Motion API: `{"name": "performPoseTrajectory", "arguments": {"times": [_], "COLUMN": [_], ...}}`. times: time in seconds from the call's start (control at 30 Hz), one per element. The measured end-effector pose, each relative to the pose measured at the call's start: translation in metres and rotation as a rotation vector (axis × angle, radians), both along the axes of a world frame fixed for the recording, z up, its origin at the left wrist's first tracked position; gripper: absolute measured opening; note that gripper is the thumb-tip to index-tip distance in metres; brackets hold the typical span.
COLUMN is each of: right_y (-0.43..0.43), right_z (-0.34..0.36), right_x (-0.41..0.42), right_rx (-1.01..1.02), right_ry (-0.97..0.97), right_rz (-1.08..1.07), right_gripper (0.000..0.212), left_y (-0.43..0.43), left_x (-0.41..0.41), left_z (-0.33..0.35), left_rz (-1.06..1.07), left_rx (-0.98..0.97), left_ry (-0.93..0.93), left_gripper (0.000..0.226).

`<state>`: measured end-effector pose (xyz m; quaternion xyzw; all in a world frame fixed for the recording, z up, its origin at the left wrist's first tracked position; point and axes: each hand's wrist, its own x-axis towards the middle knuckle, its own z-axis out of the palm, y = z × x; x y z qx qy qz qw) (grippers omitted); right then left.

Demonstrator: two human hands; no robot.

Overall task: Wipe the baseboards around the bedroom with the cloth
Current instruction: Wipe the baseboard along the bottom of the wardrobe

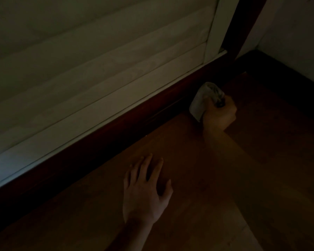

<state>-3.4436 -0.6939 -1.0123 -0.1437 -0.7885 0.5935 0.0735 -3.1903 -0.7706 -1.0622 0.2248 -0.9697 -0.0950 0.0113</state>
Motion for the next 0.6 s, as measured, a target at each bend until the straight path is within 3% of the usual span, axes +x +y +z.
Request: {"name": "performPoseTrajectory", "arguments": {"times": [0.1,0.37,0.5,0.6], "right_y": [-0.013,-0.014,-0.017,-0.012], "right_z": [-0.009,-0.013,-0.013,-0.01], "right_x": [0.03,0.039,0.066,0.053], "right_rx": [0.017,-0.087,-0.065,-0.074], "right_ry": [0.051,-0.011,-0.036,-0.02], "right_rz": [0.065,0.085,0.263,0.156], "right_gripper": [0.018,0.019,0.02,0.015], "left_y": [0.0,0.001,0.0,-0.001], "left_x": [0.001,0.001,0.001,0.001], "left_z": [-0.001,0.0,0.001,0.002], "left_rz": [0.003,-0.002,-0.001,-0.012], "left_rx": [-0.002,-0.011,0.018,0.019], "left_ry": [0.0,0.012,0.019,0.019], "left_gripper": [0.065,0.065,0.066,0.067]}}
